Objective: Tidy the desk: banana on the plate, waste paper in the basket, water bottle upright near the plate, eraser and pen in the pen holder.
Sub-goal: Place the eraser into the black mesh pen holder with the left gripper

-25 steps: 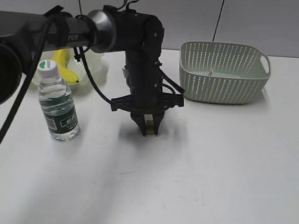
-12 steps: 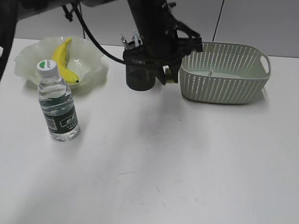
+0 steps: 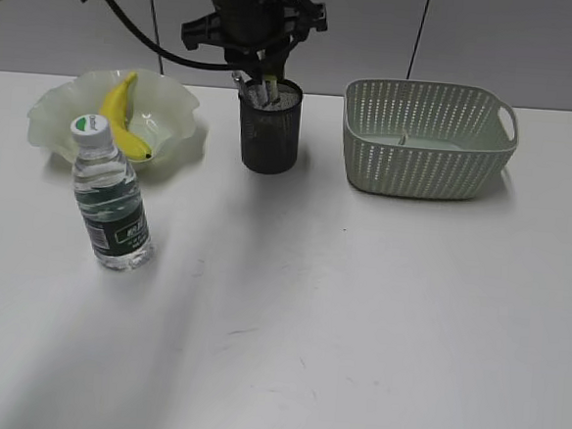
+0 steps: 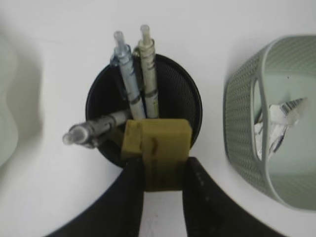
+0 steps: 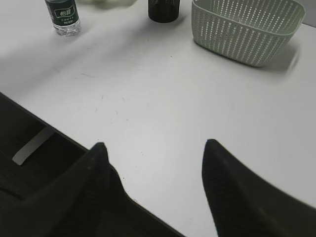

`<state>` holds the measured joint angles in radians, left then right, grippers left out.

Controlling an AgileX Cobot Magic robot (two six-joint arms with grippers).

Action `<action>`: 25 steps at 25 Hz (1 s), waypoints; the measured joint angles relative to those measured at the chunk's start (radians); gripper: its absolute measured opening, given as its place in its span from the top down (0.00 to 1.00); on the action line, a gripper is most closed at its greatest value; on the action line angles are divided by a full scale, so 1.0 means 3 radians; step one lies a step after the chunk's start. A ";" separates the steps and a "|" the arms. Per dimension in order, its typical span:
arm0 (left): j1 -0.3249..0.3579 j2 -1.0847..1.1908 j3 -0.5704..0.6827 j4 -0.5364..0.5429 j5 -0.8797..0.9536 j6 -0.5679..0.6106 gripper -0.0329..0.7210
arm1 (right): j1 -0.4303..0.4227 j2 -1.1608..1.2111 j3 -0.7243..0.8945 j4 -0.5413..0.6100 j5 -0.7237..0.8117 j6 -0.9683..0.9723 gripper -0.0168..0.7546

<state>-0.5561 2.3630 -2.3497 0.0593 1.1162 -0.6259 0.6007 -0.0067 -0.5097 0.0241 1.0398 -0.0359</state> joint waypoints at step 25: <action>0.0038 0.0056 0.0000 0.0036 -0.0449 0.0000 0.47 | 0.0003 0.0000 0.0000 0.0000 -0.0003 0.0000 0.36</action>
<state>-0.5448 2.3798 -2.3497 0.0702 0.9814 -0.6259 0.6016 -0.0067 -0.5097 0.0241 1.0388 -0.0359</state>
